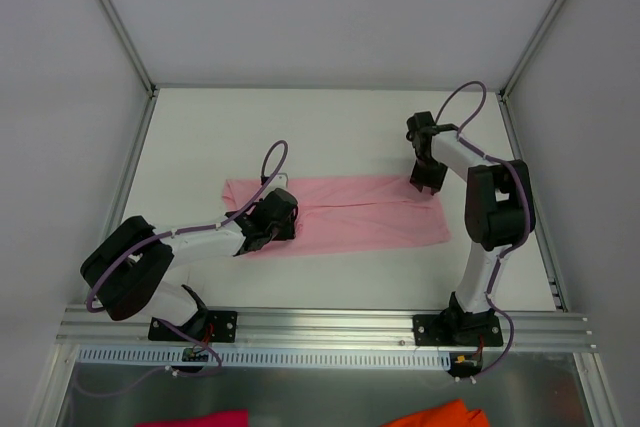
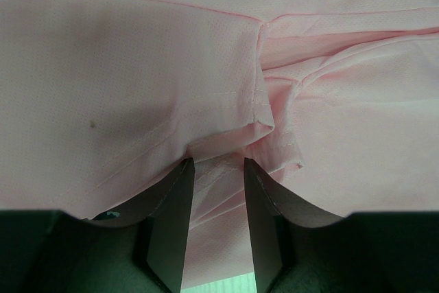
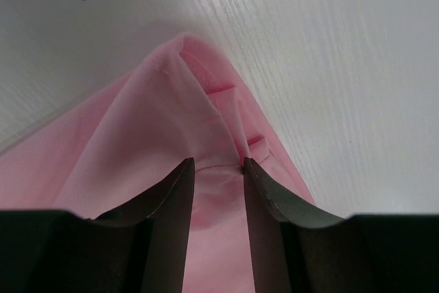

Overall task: Fold and stack the t-shirts
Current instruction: Fold the other side of the tshirt into a rectangle

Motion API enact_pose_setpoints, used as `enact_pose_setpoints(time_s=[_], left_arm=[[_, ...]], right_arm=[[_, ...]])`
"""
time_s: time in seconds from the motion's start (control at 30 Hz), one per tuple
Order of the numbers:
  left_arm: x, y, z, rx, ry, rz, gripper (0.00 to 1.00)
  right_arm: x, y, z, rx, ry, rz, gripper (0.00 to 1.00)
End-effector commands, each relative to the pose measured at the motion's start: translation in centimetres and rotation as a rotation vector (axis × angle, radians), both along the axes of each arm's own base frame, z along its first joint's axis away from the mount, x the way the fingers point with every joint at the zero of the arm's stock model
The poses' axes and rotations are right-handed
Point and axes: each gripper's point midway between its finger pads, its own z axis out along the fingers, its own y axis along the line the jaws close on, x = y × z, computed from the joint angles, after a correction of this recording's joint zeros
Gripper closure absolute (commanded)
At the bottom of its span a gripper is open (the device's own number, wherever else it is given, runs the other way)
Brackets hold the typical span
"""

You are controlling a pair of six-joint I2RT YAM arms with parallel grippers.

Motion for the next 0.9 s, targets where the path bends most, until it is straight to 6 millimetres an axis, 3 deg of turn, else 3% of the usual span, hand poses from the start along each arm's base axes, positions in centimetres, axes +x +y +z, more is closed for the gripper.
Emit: enact_pose_setpoints(time_s=[0.0, 0.2, 0.23, 0.27, 0.43, 0.47, 0.53, 0.57, 0.67, 0.77, 0.8, 0.83, 0.87], left_arm=[[0.5, -0.2, 1.0, 0.000, -0.047, 0.000, 0.64], [0.4, 0.0, 0.7, 0.009, -0.041, 0.003, 0.64], [0.4, 0.0, 0.7, 0.007, -0.041, 0.002, 0.64], [0.4, 0.0, 0.7, 0.006, -0.042, 0.002, 0.64], [0.4, -0.1, 0.6, 0.006, -0.040, 0.001, 0.64], [0.5, -0.1, 0.6, 0.007, -0.041, 0.002, 0.64], [0.5, -0.1, 0.6, 0.011, -0.039, 0.003, 0.64], [0.5, -0.1, 0.5, 0.012, -0.036, 0.004, 0.64], [0.4, 0.0, 0.6, 0.016, -0.035, 0.007, 0.65], [0.4, 0.4, 0.5, 0.027, -0.039, 0.019, 0.64], [0.4, 0.3, 0.5, 0.026, -0.037, 0.016, 0.64], [0.4, 0.2, 0.6, 0.024, -0.036, 0.014, 0.64], [0.4, 0.2, 0.4, 0.027, -0.029, 0.010, 0.64]], right_arm=[[0.1, 0.0, 0.1, 0.019, -0.007, 0.006, 0.62], [0.5, 0.0, 0.7, 0.022, -0.032, 0.007, 0.85], [0.7, 0.0, 0.8, 0.018, -0.036, 0.014, 0.97], [0.9, -0.1, 0.8, 0.015, -0.041, 0.018, 0.99], [4.0, 1.5, 2.4, 0.031, -0.114, 0.107, 0.99], [5.8, 2.7, 3.9, 0.050, -0.156, 0.153, 0.99], [7.7, 4.2, 4.9, 0.046, -0.187, 0.209, 0.99], [9.8, 4.4, 7.1, 0.013, -0.256, 0.234, 0.99], [12.0, 5.3, 8.0, -0.007, -0.289, 0.278, 0.99], [12.9, 5.8, 8.4, -0.028, -0.360, 0.313, 0.99], [11.7, 5.5, 6.4, -0.033, -0.331, 0.320, 0.99], [12.5, 6.3, 7.9, -0.018, -0.429, 0.326, 0.99], [12.5, 6.6, 7.8, -0.025, -0.452, 0.348, 0.99]])
